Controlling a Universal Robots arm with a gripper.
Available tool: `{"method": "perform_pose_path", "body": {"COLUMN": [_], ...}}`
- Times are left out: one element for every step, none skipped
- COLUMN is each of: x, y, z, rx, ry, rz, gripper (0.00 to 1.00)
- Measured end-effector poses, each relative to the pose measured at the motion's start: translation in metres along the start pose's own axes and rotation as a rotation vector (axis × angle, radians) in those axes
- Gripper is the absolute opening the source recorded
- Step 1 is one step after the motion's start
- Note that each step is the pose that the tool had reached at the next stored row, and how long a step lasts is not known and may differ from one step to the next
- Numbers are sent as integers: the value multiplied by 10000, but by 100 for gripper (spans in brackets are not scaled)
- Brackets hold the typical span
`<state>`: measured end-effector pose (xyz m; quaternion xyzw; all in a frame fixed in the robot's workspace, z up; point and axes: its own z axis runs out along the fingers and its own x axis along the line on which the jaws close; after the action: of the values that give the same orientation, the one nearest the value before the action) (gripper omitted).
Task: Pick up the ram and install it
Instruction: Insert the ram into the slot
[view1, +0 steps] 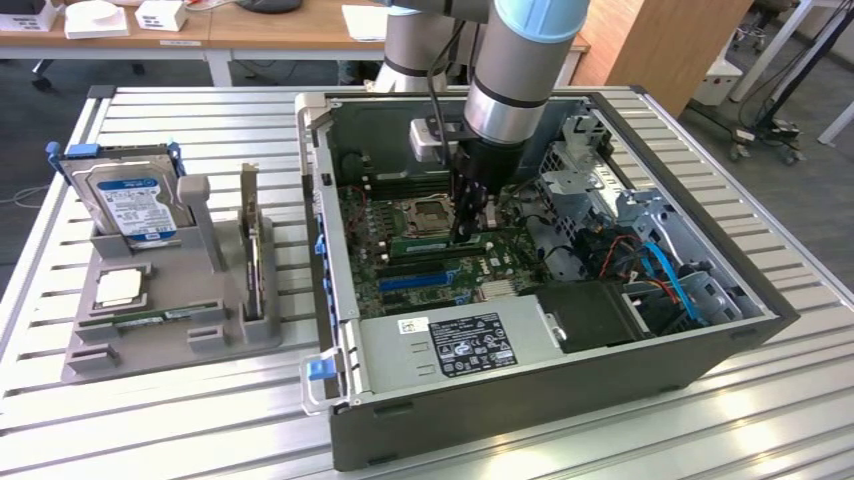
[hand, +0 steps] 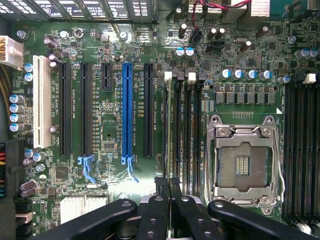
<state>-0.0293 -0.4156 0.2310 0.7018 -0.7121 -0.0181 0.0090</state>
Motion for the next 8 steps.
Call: {"method": "perform_pose_path", "body": {"x": [0,0,0,-3,-4,-4,-4,-4], "y": [-1,-1,-1,-2,-2,-1,-1,-1], "z": [0,0,0,2,1,1,1,0], "rx": [0,0,0,1,1,1,0,0], "ry": [0,0,-1,-3,-3,-2,-2,0], "rz": [-2,-1,-1,-2,-4,-3,-3,-2], "gripper": [12,12,12,12,12,12,12,12]}}
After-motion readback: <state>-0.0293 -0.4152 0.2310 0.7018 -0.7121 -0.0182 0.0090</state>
